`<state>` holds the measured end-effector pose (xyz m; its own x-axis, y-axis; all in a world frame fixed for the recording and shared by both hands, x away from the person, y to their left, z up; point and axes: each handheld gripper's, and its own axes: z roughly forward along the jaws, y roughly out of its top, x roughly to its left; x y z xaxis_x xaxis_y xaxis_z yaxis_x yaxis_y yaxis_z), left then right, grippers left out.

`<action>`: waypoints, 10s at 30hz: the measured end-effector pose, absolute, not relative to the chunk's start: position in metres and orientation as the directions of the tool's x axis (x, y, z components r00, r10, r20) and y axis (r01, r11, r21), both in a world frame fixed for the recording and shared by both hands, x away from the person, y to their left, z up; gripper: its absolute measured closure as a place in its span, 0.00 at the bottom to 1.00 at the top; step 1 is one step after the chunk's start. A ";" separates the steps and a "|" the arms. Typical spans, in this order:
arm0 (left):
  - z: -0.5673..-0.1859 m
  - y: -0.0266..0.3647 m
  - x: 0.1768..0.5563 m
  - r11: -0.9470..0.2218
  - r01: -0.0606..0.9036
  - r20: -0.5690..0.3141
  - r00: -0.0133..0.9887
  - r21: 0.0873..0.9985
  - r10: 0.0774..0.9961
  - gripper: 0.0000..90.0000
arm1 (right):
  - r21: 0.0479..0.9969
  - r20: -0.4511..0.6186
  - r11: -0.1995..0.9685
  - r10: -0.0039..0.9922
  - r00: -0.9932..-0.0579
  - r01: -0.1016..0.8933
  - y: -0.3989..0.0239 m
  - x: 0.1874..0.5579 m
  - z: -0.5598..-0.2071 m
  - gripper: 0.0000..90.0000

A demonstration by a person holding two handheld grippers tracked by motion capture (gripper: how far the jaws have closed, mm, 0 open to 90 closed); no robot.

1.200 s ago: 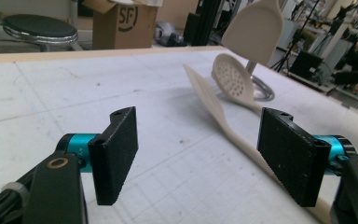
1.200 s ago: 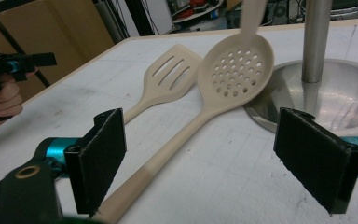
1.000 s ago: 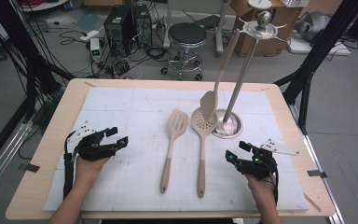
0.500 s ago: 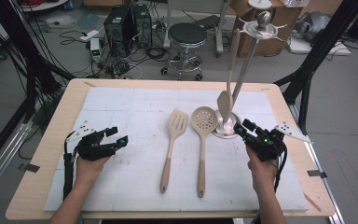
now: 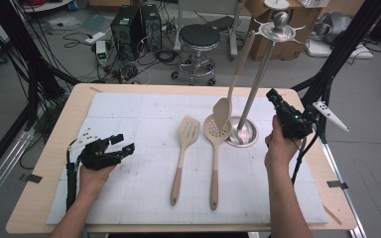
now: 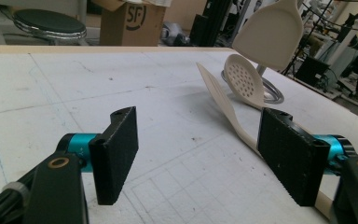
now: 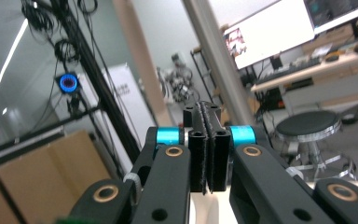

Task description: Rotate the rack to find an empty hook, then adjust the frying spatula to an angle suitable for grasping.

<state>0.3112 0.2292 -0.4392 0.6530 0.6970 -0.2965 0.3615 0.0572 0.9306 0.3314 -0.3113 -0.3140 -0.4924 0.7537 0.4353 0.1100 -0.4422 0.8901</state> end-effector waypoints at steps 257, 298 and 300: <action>-0.441 0.238 0.307 0.129 0.381 -0.357 0.620 0.916 0.698 0.35 | 0.461 0.331 0.526 0.645 -0.689 0.715 -0.068 0.383 -0.436 1.00; -0.441 0.238 0.307 0.126 0.383 -0.355 0.616 0.915 0.703 0.35 | 0.429 0.256 0.548 0.688 -0.679 0.718 -0.091 0.369 -0.435 1.00; -0.441 0.238 0.308 0.127 0.383 -0.355 0.615 0.915 0.704 0.35 | 0.464 0.253 0.550 0.669 -0.699 0.694 -0.094 0.365 -0.434 1.00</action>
